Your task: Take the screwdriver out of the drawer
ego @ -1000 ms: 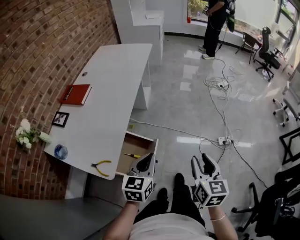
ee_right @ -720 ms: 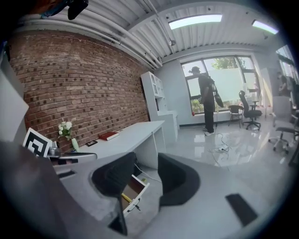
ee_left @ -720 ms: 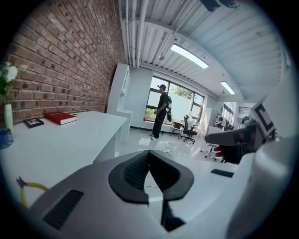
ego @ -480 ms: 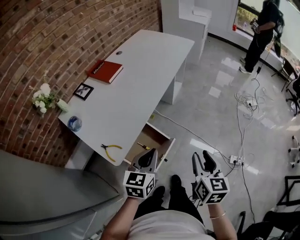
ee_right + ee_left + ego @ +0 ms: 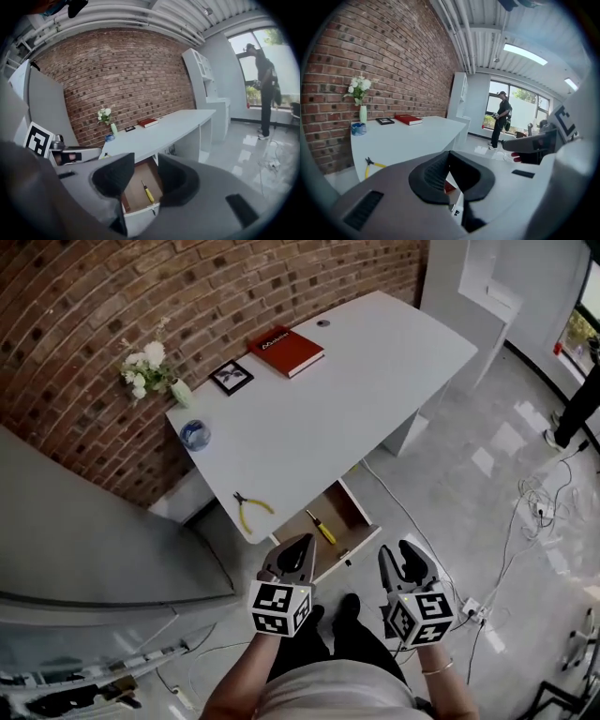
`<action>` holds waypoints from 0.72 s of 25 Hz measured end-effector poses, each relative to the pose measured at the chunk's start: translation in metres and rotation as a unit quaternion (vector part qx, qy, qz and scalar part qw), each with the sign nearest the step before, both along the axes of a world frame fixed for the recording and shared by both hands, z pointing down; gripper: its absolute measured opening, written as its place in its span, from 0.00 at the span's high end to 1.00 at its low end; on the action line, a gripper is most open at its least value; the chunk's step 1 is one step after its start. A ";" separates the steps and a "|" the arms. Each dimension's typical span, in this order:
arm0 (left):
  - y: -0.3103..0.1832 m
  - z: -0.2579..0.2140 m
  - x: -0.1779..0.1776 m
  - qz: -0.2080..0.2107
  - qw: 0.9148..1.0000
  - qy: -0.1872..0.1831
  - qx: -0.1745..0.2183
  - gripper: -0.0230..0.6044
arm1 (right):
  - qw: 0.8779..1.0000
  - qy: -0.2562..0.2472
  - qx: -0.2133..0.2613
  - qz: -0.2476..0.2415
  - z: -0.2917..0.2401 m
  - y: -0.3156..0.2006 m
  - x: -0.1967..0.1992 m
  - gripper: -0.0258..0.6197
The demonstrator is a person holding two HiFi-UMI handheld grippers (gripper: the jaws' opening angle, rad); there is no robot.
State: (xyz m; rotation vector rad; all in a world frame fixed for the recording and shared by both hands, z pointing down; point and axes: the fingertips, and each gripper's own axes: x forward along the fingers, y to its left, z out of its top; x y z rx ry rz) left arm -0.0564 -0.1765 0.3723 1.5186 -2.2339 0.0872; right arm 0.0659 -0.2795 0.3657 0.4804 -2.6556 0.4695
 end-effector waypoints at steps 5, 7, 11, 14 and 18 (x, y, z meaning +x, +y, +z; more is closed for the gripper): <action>0.018 0.007 -0.012 -0.056 0.998 0.005 -0.004 0.97 | 0.997 0.019 -0.005 -0.076 0.017 0.010 -0.034 0.73; 0.030 0.013 -0.016 -0.080 0.997 0.010 -0.007 0.97 | 0.994 0.028 -0.005 -0.105 0.026 0.019 -0.047 0.73; 0.056 0.029 -0.018 -0.140 0.990 0.028 -0.012 0.97 | 0.985 0.053 -0.008 -0.167 0.045 0.035 -0.069 0.73; 0.072 0.040 -0.016 -0.169 0.985 0.042 -0.013 0.97 | 0.977 0.072 -0.009 -0.200 0.060 0.047 -0.079 0.73; 0.093 0.060 -0.015 -0.201 0.977 0.064 -0.016 0.97 | 0.967 0.100 -0.004 -0.236 0.086 0.065 -0.090 0.73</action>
